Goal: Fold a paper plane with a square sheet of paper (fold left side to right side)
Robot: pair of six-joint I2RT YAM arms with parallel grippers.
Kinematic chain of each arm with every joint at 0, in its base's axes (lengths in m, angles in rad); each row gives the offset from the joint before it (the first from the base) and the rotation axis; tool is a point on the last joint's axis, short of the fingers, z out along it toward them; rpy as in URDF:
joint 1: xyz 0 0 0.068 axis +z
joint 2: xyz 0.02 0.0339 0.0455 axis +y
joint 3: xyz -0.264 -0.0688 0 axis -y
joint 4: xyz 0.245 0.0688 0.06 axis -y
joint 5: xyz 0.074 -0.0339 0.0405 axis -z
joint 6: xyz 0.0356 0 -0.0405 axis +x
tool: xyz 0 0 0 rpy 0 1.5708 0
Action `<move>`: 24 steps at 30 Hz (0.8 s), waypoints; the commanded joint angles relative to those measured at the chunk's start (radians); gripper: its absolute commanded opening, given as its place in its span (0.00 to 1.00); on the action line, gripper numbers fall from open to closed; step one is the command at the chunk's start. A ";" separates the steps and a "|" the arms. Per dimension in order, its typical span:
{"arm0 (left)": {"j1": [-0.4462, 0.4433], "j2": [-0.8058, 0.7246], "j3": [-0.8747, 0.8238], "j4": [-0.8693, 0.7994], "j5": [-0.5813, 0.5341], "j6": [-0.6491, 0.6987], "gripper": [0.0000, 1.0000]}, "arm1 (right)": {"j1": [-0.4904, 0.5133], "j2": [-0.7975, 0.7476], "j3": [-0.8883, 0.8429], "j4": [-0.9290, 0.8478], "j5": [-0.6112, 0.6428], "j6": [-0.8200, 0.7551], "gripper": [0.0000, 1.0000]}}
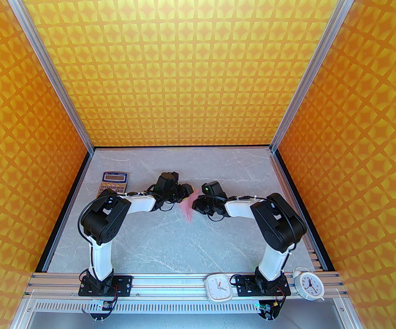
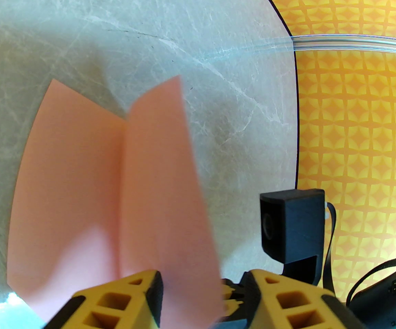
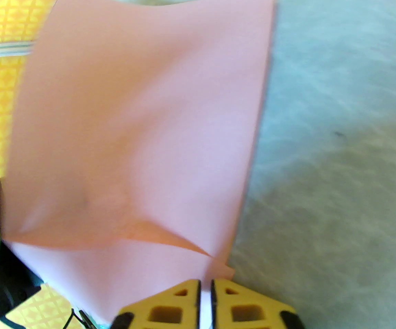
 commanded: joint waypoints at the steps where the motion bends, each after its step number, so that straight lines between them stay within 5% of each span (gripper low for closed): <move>1: -0.003 0.018 0.029 -0.027 0.013 0.023 0.44 | -0.020 -0.056 -0.041 0.113 -0.020 0.040 0.18; 13: -0.003 -0.012 0.030 -0.067 -0.004 0.055 0.43 | -0.022 0.036 -0.016 0.142 -0.098 0.057 0.13; 24: 0.005 -0.069 0.001 -0.214 -0.043 0.246 0.46 | -0.020 0.051 0.024 0.076 -0.079 0.027 0.16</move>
